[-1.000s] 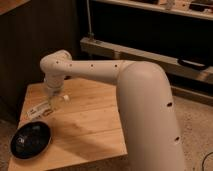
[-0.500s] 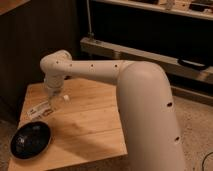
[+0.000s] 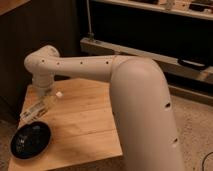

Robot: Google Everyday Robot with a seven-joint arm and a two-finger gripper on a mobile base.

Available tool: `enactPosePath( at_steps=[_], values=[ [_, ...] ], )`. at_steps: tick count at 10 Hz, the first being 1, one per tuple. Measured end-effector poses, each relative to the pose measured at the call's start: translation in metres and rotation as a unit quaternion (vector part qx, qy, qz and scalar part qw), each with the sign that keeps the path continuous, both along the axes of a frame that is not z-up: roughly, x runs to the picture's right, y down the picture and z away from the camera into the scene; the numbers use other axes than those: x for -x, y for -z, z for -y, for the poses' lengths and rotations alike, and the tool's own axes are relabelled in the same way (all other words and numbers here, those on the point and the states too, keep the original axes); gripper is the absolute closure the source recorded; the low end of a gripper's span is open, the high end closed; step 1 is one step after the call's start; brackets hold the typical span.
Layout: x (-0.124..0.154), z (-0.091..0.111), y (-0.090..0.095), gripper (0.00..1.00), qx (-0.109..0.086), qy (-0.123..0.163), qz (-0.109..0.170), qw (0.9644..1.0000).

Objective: Place the bottle in the ceramic bowl

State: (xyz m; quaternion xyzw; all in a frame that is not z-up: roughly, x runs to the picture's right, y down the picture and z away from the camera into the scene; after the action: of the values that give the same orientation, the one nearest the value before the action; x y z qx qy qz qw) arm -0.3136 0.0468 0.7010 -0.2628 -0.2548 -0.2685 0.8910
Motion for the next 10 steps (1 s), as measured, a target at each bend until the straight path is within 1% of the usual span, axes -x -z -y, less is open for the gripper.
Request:
enactPosePath(
  at_steps=[2,3,4,7,10],
  values=[
    [0.014,-0.007,0.012,1.00,-0.016,0.030,0.003,0.9994],
    [0.014,-0.015,0.014,1.00,-0.020,0.038,0.002,0.9991],
    [0.015,-0.021,0.016,1.00,-0.020,0.038,0.002,0.9991],
    [0.019,-0.051,0.021,1.00,-0.011,0.037,0.006,0.9992],
    [0.024,-0.067,0.023,1.00,-0.004,0.040,0.008,0.9992]
  ],
)
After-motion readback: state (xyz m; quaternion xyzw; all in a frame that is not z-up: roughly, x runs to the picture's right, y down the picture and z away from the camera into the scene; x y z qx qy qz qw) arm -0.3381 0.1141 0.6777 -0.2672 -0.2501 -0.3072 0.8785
